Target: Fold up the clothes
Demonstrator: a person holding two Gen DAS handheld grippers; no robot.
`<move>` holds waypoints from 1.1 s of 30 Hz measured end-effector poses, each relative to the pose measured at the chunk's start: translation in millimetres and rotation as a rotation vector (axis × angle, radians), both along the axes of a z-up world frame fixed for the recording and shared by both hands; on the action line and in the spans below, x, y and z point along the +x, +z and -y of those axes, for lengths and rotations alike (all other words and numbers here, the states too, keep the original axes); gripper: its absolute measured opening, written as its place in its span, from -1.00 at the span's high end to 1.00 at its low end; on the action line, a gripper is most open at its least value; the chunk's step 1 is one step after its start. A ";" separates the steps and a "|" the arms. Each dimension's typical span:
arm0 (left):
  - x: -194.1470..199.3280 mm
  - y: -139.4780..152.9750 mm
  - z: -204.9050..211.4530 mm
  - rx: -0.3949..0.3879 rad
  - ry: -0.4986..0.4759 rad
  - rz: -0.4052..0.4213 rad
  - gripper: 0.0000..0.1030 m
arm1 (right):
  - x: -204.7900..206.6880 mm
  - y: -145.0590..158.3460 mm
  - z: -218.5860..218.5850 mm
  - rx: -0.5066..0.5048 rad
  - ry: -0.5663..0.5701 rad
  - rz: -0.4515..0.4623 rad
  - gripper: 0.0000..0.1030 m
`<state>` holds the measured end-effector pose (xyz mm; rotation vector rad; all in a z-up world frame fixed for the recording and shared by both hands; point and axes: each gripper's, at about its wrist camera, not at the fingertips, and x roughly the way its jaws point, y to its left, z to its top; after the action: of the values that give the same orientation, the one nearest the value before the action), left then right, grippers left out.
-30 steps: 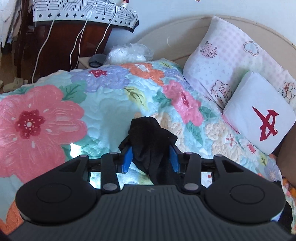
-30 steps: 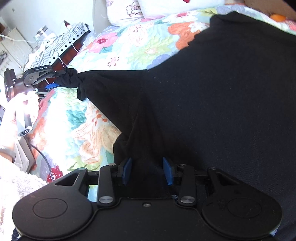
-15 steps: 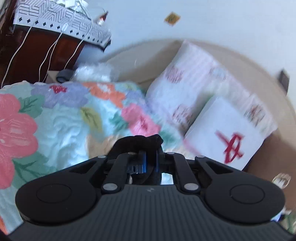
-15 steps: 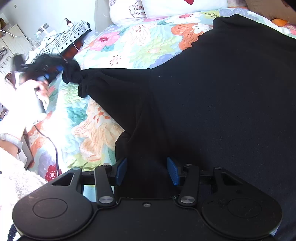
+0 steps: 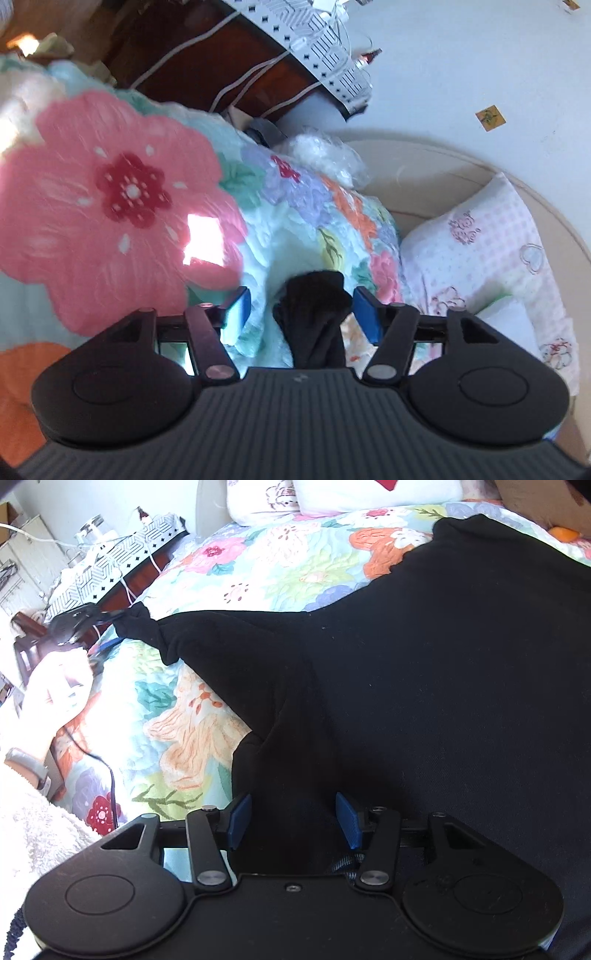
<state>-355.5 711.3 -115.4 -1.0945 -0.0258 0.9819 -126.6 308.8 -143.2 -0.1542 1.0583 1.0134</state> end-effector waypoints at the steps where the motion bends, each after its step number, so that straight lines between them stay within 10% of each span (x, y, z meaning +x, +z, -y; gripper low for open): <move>1: -1.0 8.4 3.7 0.014 -0.002 -0.037 -0.24 | -2.2 0.8 1.9 -0.004 -0.002 0.002 -0.08; 10: 59.7 52.2 84.5 0.106 -0.429 -0.431 -0.31 | -35.2 66.6 93.4 0.193 -0.034 0.036 -0.10; 26: 94.3 178.4 312.8 0.395 -0.806 -0.677 -0.45 | -89.3 147.5 288.2 0.169 -0.365 0.275 -0.13; 33: 74.4 211.2 390.4 0.420 -0.858 -0.705 -0.76 | -108.3 181.3 306.0 0.273 -0.324 0.267 -0.58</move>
<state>-281.1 320.9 95.8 -0.2548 0.7240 0.4869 -234.9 2.8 38.1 0.1011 0.6671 0.8065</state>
